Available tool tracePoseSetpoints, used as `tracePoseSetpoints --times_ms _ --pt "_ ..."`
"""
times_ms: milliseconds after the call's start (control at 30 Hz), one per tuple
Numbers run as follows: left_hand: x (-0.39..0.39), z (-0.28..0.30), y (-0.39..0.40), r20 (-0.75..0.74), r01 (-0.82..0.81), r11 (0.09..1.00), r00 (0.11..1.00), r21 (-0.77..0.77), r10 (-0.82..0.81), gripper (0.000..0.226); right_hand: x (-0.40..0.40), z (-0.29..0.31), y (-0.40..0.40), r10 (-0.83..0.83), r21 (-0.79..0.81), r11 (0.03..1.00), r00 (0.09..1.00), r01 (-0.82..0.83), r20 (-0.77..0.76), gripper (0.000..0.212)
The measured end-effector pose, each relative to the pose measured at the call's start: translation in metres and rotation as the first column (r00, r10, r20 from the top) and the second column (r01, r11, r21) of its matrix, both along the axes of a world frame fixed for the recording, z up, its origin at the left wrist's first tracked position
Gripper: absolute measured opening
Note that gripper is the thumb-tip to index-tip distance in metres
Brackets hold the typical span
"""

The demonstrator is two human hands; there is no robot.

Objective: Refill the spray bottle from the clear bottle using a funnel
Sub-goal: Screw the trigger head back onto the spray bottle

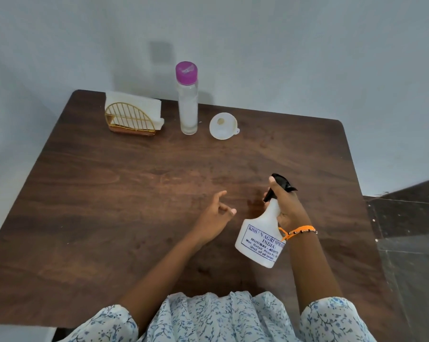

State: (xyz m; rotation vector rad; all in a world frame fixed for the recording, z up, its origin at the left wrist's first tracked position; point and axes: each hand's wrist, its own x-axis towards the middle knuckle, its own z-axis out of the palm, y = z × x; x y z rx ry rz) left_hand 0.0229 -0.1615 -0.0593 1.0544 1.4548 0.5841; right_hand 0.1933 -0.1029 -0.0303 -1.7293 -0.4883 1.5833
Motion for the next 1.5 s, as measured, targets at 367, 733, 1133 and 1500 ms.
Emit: tracePoseSetpoints --times_ms 367,733,1133,1500 --pt "0.017 0.005 0.029 0.012 -0.029 1.0 0.999 -0.011 0.03 0.046 0.018 0.031 0.032 0.073 0.348 0.937 0.994 -0.039 -0.085 0.014" --pt "0.011 0.033 0.094 0.026 -0.115 0.992 0.993 0.05 0.113 0.046 0.002 0.046 0.14 0.077 0.673 0.732 0.995 -0.104 0.07 0.026" --pt "0.008 0.029 0.143 0.028 -0.164 0.986 0.986 0.04 0.163 0.045 -0.013 0.011 0.228 0.239 0.676 0.69 0.963 -0.258 0.124 0.02" --pt "0.012 0.029 0.152 0.055 -0.16 0.987 0.986 0.016 0.159 0.042 -0.015 0.003 0.23 0.289 0.638 0.688 0.937 -0.347 0.198 0.037"
